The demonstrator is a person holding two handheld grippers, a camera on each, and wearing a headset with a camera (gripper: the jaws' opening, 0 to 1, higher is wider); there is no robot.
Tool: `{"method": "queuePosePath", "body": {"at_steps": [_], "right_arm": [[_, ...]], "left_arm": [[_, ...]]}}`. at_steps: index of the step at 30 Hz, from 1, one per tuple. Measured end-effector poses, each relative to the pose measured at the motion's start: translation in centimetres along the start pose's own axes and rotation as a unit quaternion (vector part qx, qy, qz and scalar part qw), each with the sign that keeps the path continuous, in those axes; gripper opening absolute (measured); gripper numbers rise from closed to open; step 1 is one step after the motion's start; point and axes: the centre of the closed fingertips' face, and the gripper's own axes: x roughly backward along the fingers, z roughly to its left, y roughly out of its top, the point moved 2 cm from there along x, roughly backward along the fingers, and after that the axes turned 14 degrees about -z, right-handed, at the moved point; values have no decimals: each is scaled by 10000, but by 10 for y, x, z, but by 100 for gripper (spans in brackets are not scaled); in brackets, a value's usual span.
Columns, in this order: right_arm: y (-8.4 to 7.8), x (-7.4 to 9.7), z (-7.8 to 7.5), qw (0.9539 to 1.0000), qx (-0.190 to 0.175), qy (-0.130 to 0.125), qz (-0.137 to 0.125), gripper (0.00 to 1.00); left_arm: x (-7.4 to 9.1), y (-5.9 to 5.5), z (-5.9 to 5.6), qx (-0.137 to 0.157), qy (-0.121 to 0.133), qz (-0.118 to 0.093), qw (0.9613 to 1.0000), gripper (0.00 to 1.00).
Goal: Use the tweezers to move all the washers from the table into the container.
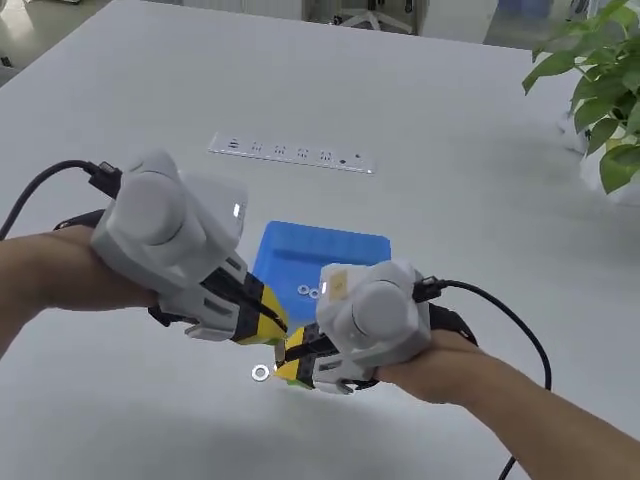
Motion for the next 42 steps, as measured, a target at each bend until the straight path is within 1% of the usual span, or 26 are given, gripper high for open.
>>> {"method": "queuePosePath", "body": {"at_steps": [4,7,17,25,32,36,42], "right_arm": [[6,6,-2,10000,25,-39,45,9],[10,11,-5,10000,20,-86,23,9],[23,24,-15,9998,90,-193,-25,9],[31,34,-26,9996,139,-255,-33,9],[33,44,-39,9993,161,-346,-27,9],[34,48,-47,9991,158,-397,-39,9],[38,56,-63,9985,184,-510,-61,9]], "left_arm": [[2,8,2,-33,-7,-18,10000,5],[4,16,4,-92,-15,-28,10000,5],[8,33,11,-231,-22,-42,9997,5],[8,47,22,-354,-46,-86,9993,5],[5,56,31,-475,-80,-88,9988,5],[4,61,40,-543,-87,-95,9984,5],[3,70,54,-653,-79,-126,9978,5]]}}
